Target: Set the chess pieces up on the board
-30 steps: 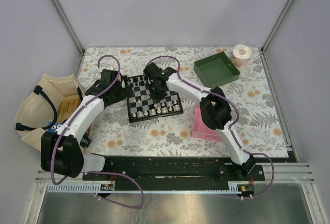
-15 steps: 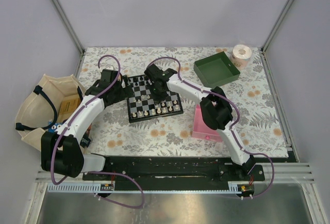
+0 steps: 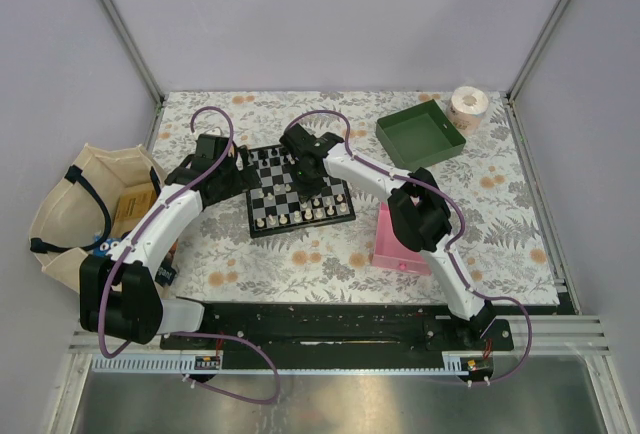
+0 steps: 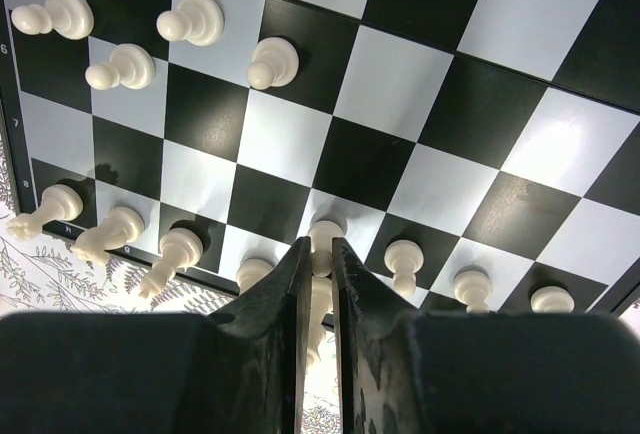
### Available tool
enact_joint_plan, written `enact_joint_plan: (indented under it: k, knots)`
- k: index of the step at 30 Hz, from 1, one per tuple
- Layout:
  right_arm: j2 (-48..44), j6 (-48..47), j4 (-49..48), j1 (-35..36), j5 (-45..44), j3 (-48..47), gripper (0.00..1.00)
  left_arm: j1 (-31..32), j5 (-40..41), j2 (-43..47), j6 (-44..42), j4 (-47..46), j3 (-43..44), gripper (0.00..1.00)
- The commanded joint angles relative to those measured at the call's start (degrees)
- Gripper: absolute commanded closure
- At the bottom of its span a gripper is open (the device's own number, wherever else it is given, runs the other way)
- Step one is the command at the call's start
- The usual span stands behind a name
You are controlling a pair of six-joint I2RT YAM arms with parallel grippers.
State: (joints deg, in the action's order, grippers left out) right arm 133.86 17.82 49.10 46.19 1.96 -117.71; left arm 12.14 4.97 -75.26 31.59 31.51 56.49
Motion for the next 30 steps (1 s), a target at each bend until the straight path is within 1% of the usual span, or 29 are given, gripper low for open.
enact_joint_plan:
  k: [1, 9, 15, 21, 24, 30]
  knots:
    - [-2.7, 0.2, -1.7, 0.3, -1.4, -0.4, 0.78, -0.3, -0.5, 0.0, 0.3, -2.4, 0.4, 0.01]
    - [-2.6, 0.3, -1.6, 0.2, -1.0, -1.5, 0.7, -0.3, -0.7, -0.1, 0.1, -2.6, 0.5, 0.01]
    - [-2.4, 0.1, -0.9, 0.3, -0.6, -2.7, 0.69, -0.3, -0.6, 0.1, 0.3, -2.5, 0.1, 0.01]
    - [-0.2, -0.2, 1.3, 0.3, -0.2, -8.6, 0.6, -0.3, -0.5, 0.4, 0.3, -2.7, 0.3, 0.01]
    - [1.7, -0.3, 2.3, 0.3, -0.1, -11.9, 0.6, -0.3, -0.5, 0.5, 0.2, -2.6, 0.3, 0.01]
    - [5.4, -0.3, 3.1, 0.3, 0.2, -16.9, 0.55, -0.4, -0.1, 1.0, 0.0, -2.5, 0.1, 0.01]
